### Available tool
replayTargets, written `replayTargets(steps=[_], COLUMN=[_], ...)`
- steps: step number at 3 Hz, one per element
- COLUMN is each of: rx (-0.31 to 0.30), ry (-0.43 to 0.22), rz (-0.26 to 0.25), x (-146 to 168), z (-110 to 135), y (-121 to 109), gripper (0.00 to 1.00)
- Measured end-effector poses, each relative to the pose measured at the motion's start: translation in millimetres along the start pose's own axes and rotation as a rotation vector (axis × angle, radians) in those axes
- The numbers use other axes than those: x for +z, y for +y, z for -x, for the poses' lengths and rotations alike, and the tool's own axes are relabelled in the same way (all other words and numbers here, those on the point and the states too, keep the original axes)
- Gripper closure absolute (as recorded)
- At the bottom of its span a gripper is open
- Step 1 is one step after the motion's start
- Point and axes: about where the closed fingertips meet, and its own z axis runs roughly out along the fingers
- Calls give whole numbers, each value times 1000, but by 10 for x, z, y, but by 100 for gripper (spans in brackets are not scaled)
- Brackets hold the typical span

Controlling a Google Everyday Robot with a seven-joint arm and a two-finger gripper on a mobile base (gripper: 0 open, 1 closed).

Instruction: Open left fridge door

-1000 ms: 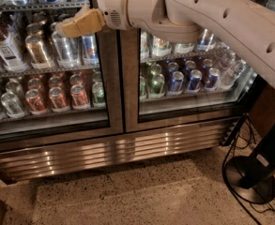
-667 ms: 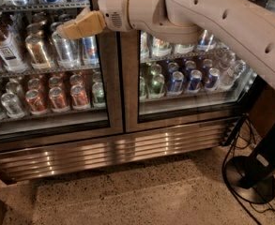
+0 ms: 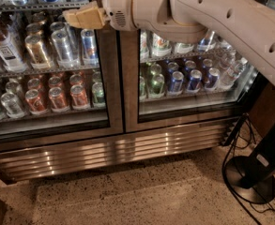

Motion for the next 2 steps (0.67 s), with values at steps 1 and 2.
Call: replayTargets(steps=[1,2], rx=[0,0], ry=[0,0], rz=[0,0], x=[-57,-94], z=[1,-3], y=[-69,-121], gripper=[65,89])
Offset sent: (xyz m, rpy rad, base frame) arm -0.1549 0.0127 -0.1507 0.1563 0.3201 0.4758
